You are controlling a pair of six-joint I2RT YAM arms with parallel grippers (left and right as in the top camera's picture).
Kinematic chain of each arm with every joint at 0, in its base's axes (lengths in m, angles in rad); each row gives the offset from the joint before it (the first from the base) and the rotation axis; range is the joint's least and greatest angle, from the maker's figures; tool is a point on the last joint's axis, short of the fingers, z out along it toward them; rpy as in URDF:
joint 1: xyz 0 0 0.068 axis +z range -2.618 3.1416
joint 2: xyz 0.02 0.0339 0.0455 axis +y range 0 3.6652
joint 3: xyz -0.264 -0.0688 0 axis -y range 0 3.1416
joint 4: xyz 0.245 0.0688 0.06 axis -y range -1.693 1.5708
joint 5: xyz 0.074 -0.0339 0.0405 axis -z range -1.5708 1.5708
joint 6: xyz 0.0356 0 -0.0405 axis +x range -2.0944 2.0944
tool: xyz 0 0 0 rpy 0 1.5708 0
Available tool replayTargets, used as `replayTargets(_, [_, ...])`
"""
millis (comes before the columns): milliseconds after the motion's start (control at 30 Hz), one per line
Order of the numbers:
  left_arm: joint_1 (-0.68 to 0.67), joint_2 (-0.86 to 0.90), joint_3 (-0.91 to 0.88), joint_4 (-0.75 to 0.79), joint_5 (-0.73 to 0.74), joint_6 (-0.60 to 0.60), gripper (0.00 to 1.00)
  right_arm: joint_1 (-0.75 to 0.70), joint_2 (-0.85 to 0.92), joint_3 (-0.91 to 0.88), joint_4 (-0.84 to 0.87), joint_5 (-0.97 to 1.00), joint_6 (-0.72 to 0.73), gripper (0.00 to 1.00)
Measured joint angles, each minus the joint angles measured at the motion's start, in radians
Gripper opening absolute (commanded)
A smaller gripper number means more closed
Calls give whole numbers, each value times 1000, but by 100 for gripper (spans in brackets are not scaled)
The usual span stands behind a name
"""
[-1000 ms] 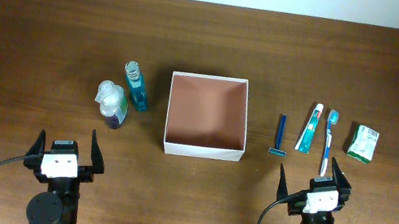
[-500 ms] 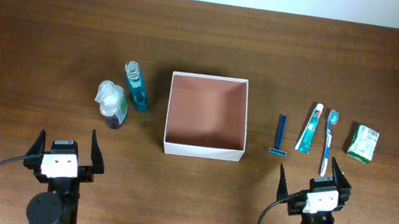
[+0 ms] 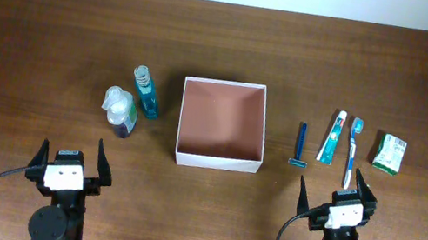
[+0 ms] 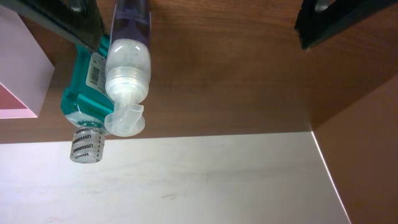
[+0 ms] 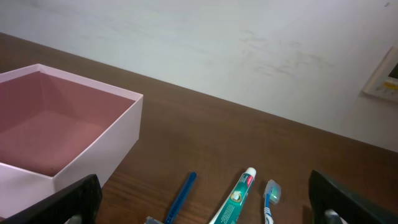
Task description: Pack container
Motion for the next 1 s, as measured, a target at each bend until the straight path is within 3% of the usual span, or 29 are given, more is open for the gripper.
replayTargets(500, [0, 0, 0, 0, 0, 0, 99, 0, 0, 0, 0, 0, 9, 99])
replayTargets(900, [0, 0, 0, -1, 0, -4, 99, 0, 52, 8, -19, 11, 178, 98])
replayTargets(1000, [0, 10, 36, -78, 0, -16, 99, 0, 134, 62, -73, 19, 207, 99])
